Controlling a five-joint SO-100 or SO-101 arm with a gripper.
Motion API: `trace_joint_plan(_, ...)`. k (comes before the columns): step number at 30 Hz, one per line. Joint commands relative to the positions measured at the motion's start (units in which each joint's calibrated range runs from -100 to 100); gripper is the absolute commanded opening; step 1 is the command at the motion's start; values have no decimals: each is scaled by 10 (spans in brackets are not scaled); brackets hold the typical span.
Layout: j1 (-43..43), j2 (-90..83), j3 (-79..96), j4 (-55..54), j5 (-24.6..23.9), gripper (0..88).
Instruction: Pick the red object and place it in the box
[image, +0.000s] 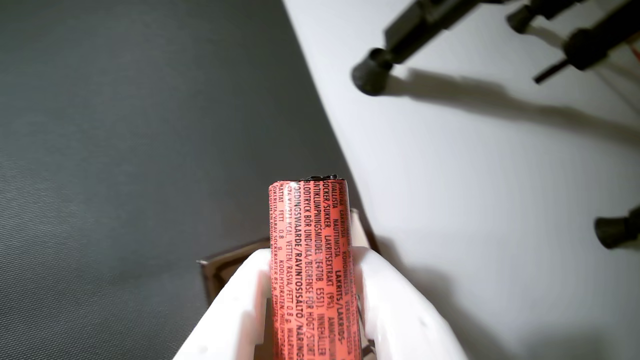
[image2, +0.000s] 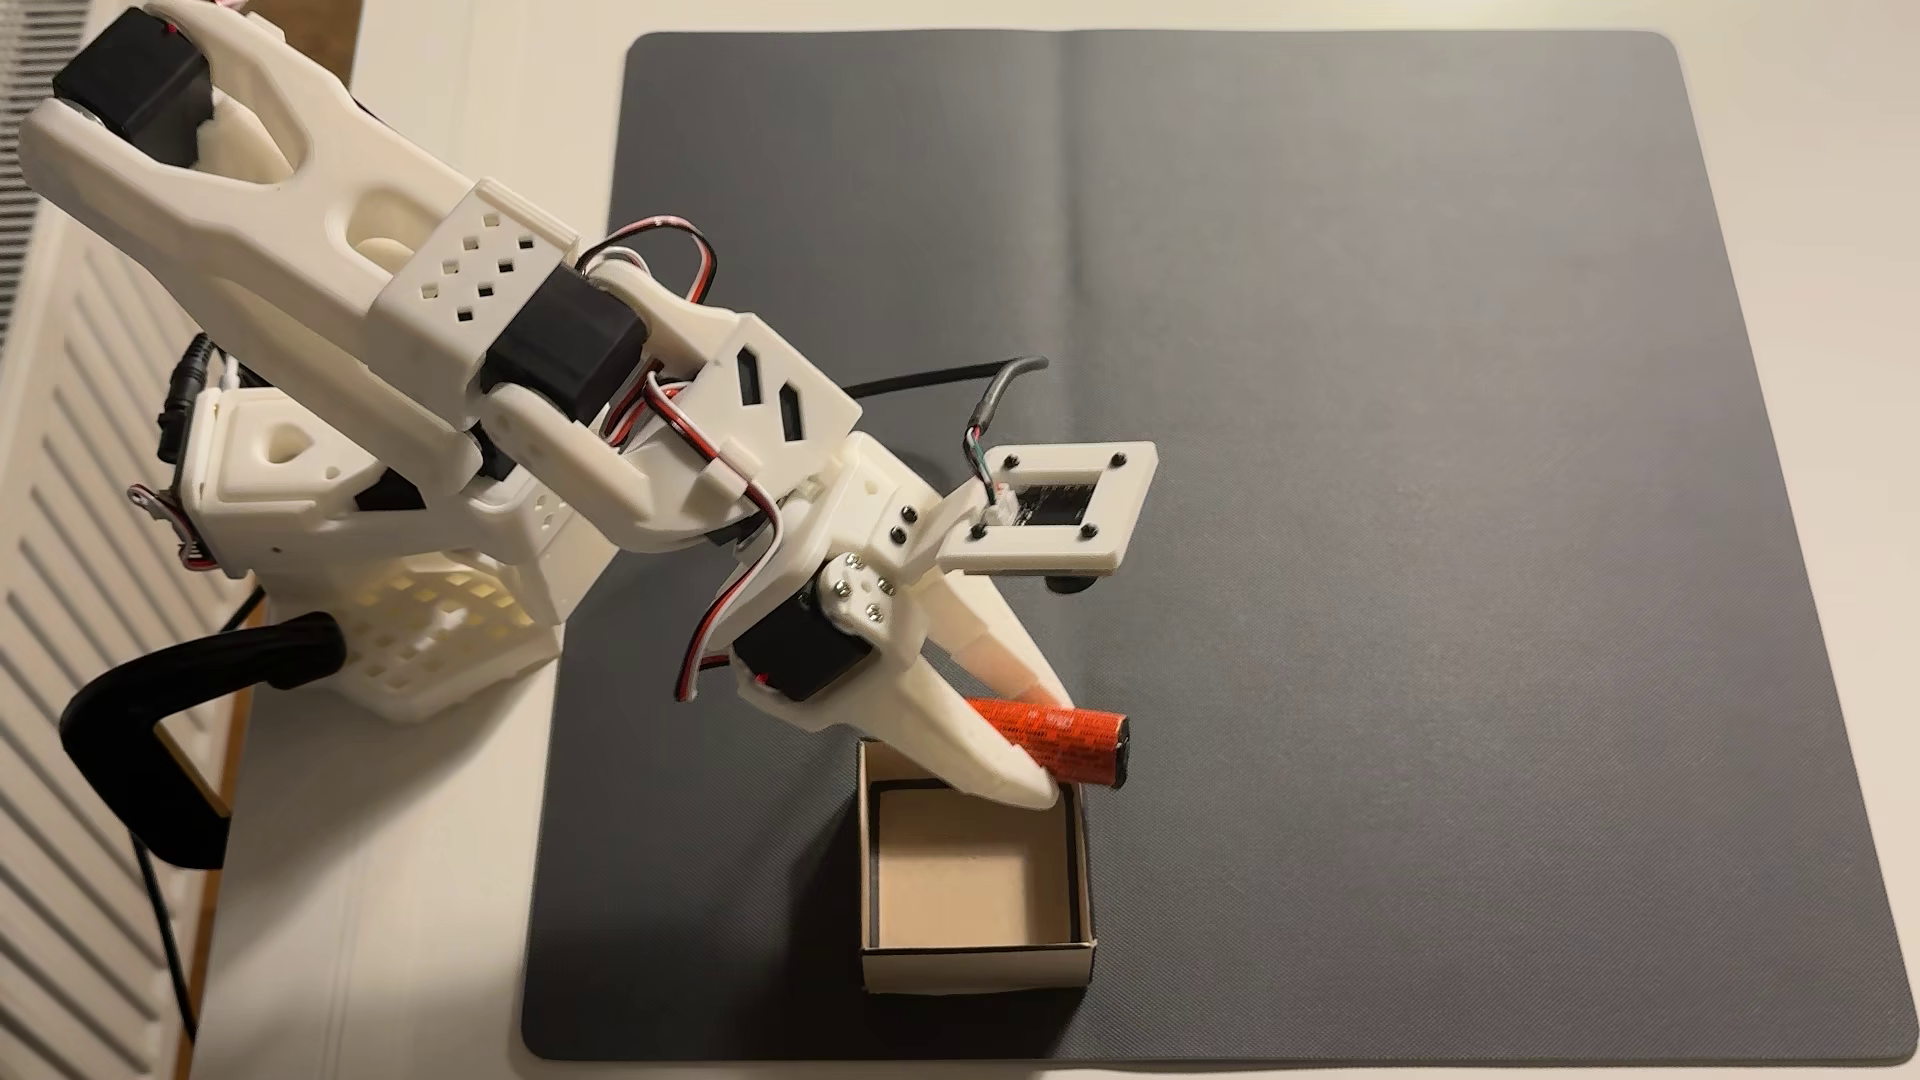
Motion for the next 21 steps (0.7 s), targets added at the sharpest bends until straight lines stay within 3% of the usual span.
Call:
trace_joint_plan(1,-1,-49,12,11,-1,17)
trace_joint_plan(7,-1,-93,14,80,-1,23)
trace_joint_plan(13,-1,-111,15,87,-2,104)
trace_joint_plan(21,-1,-116,15,87,-5,117)
